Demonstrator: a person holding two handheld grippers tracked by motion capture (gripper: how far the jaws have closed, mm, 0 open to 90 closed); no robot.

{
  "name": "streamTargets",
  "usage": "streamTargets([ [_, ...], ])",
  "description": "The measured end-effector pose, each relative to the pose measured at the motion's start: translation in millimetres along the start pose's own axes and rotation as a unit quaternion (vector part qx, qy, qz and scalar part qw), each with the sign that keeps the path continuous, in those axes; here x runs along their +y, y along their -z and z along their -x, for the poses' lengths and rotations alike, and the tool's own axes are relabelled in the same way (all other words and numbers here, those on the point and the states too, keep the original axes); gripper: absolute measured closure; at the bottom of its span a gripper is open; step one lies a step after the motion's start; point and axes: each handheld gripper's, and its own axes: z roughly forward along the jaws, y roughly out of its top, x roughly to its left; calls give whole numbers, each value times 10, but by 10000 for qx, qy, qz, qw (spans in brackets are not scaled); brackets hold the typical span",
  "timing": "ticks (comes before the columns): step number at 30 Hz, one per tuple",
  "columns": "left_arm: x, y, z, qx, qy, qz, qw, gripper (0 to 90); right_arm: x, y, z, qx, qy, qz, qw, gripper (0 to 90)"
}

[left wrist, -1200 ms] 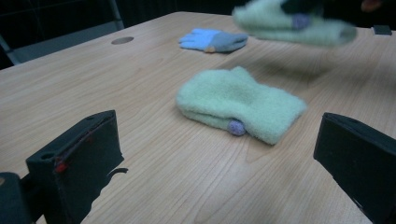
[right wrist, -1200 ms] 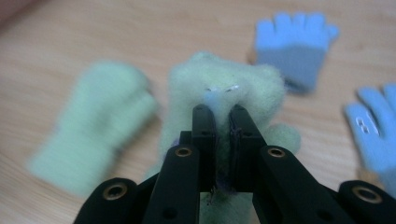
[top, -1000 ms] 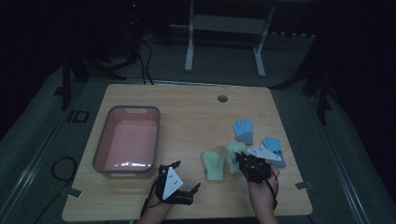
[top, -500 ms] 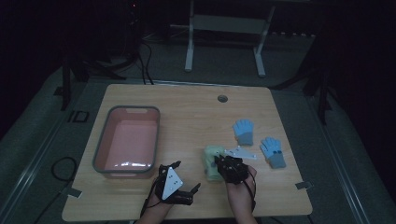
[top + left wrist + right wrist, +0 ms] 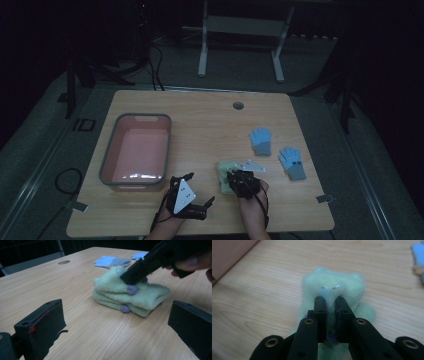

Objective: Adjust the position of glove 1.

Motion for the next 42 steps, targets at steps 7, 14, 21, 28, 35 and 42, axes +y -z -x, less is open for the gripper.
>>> streamTargets([
  [7, 0, 0, -6, -40, 9, -11, 10000, 10, -41, -69, 39, 173, 49, -1, 9998, 725],
  [14, 3, -5, 17, 23, -85, -35, 10000, 10, -1, -18, 94, 462, 188, 3, 9988, 492],
  [21, 15, -27, 32, -17, -192, -153, 9997, 10, 104, 76, 309, 816, 236, 67, 9964, 216],
  [28, 27, -55, -11, -246, -45, -361, 9990, 10, 174, 102, 463, 1273, 477, 149, 9906, 143],
  [35, 61, -76, -70, -483, 431, -747, 9951, 10, 189, 61, 556, 1548, 826, 289, 9841, 138],
  [42, 126, -105, -71, -958, 335, -959, 9902, 10, 184, 50, 679, 1695, 701, 89, 9830, 118],
])
